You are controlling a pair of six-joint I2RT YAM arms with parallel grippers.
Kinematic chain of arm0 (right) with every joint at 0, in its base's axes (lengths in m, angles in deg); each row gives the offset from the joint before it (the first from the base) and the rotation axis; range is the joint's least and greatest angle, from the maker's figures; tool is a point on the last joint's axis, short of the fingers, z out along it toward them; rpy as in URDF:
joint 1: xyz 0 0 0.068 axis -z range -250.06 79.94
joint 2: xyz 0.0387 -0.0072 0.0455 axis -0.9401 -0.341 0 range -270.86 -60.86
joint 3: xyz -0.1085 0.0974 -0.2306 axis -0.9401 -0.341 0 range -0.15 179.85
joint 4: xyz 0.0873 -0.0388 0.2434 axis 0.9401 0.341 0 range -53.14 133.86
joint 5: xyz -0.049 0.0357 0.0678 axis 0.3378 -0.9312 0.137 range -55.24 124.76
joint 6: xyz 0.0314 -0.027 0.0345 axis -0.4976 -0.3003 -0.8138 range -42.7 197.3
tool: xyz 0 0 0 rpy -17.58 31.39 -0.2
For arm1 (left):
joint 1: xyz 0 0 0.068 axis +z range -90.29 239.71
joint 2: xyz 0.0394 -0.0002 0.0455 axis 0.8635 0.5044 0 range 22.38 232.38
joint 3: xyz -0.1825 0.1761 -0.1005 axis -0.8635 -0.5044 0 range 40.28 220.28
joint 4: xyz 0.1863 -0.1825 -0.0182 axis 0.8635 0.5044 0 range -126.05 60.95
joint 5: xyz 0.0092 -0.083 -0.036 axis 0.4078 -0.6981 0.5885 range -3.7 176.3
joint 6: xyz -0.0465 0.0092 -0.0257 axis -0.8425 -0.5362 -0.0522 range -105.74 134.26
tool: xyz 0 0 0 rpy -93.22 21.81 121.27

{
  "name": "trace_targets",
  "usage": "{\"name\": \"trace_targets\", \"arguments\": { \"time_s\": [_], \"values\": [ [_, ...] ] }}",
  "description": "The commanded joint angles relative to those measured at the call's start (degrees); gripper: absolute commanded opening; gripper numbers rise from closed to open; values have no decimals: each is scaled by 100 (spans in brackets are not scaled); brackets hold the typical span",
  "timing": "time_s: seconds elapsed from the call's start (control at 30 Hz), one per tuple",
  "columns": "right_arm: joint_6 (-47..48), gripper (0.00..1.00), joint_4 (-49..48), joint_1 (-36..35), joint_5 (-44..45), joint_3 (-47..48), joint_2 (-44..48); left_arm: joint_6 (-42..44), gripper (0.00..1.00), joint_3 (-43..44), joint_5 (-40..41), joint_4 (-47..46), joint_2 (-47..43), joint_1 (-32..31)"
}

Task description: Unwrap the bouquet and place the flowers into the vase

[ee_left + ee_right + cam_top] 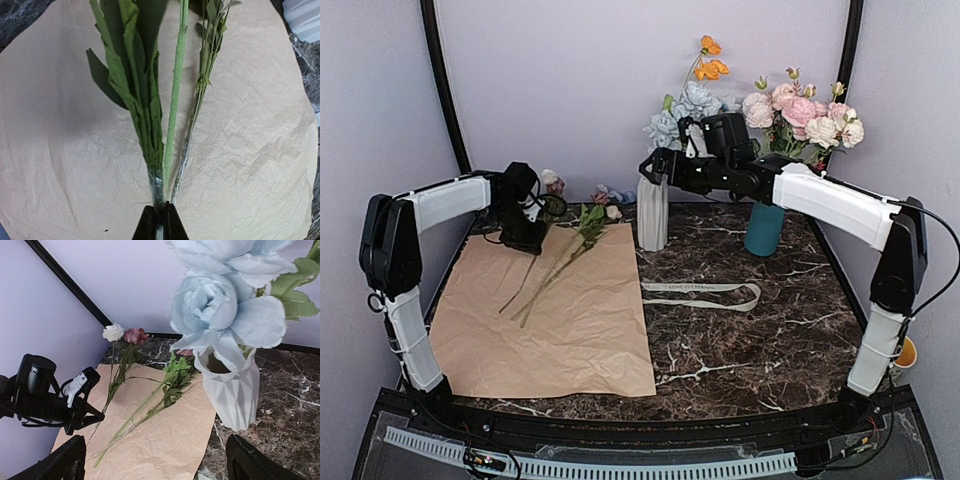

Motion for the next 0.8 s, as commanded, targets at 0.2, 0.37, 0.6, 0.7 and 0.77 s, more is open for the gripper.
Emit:
{"name": "trace_targets", "arguments": {
  "time_s": [0.2,0.37,0.6,0.7,0.77],
  "values": [
    [132,96,-1321,-304,-988,4,-89,-269,0,56,-929,-641,-1192,113],
    [317,94,-1356,-378,-1334,314,-369,-183,0,-329,-2475,-1587,-1712,110],
    [380,84,-1624,-378,-2390,736,-906,-399,0,-786,-4739,-3000,-2195,113],
    [386,78,-1517,-378,-2710,1126,-1183,-564,0,-878,-5197,-3315,-2243,92],
    [403,76,-1477,-393,-2822,1328,-1321,-634,0,-905,-5298,-3404,-2246,42]
  ]
}}
